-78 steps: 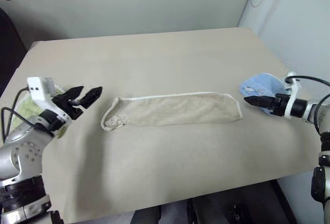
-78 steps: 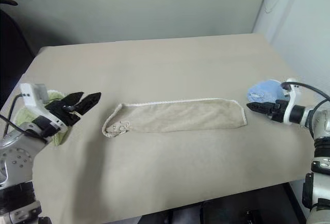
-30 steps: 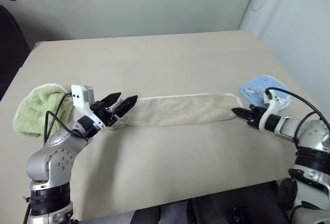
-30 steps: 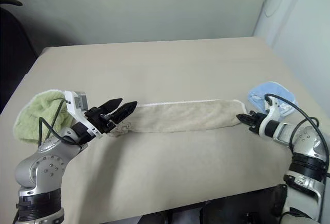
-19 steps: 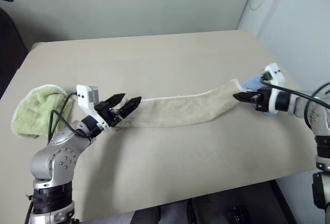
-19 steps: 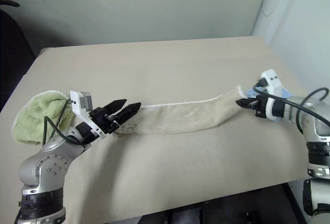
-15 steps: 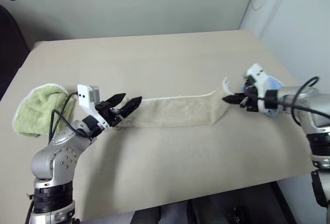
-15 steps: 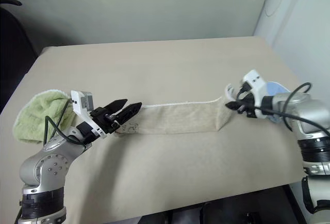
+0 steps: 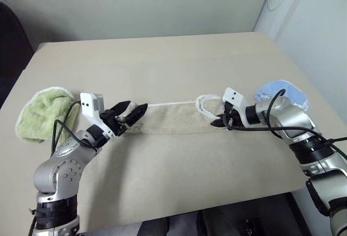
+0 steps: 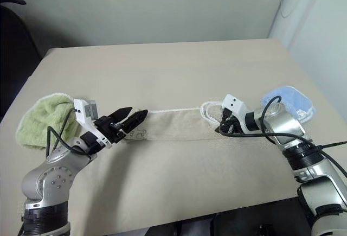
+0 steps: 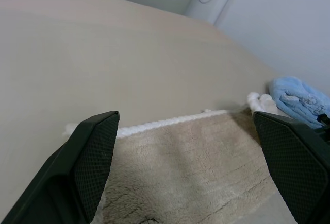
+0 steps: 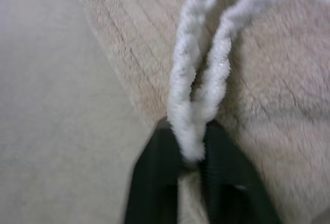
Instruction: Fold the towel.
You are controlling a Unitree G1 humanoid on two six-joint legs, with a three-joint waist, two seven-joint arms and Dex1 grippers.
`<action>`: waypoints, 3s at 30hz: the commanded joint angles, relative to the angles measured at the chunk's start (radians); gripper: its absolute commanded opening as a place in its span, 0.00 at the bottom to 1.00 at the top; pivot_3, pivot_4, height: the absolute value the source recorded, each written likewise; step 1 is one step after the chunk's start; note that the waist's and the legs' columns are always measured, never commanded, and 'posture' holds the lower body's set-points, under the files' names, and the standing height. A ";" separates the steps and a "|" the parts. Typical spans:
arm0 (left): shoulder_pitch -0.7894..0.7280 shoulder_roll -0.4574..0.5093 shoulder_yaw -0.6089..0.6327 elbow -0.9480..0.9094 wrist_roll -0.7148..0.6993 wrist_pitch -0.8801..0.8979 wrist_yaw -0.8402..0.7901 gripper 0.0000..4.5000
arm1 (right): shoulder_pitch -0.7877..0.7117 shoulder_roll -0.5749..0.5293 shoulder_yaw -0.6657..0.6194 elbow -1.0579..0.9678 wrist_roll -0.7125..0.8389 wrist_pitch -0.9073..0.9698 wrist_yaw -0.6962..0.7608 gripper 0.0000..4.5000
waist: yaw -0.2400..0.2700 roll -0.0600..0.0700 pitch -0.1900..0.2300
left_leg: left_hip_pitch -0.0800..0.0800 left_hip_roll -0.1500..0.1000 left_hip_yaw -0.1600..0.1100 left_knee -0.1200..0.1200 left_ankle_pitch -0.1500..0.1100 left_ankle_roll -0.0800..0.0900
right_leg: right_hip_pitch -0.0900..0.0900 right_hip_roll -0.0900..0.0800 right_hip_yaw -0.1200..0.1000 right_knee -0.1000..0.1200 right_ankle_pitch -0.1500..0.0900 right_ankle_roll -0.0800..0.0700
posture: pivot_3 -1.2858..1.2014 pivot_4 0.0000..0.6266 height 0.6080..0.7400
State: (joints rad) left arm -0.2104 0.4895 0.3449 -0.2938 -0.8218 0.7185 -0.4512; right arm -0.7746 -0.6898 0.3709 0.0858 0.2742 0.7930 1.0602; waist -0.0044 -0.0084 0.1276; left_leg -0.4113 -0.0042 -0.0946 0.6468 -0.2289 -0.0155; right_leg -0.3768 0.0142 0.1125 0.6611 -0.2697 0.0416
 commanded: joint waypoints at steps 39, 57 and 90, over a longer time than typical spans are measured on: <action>0.371 -0.053 0.221 -0.073 -0.767 0.091 0.502 1.00 | 0.056 0.259 -0.369 0.158 0.093 -0.348 -0.103 0.00 | 0.002 0.001 0.001 | 0.011 0.002 -0.001 -0.002 -0.003 -0.006 | 0.010 0.002 -0.002 0.001 -0.004 -0.009 | 0.52 0.24 1.00; -0.051 -0.014 0.052 0.386 -0.600 0.185 0.633 1.00 | 0.090 0.241 -0.481 -0.055 0.206 -0.233 -0.223 0.00 | 0.020 0.006 0.000 | 0.014 0.001 -0.003 -0.002 0.001 -0.007 | 0.012 0.003 -0.003 0.002 -0.004 -0.008 | 0.52 0.24 1.00; -0.255 0.049 0.140 0.183 -0.525 0.320 0.379 0.00 | 0.100 0.260 -0.464 -0.069 0.215 -0.241 -0.256 0.00 | 0.026 0.000 0.003 | 0.011 0.000 -0.004 -0.014 0.003 -0.009 | 0.006 0.002 -0.001 -0.001 -0.006 -0.006 | 0.52 0.24 1.00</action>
State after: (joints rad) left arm -0.4369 0.5277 0.4676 -0.0456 -1.2881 1.0282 -0.0788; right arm -0.6728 -0.4270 -0.0832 0.0576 0.4721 0.5635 0.8036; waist 0.0220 -0.0081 0.1309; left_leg -0.4002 -0.0045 -0.0982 0.6324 -0.2263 -0.0248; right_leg -0.3710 0.0163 0.1121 0.6601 -0.2755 0.0357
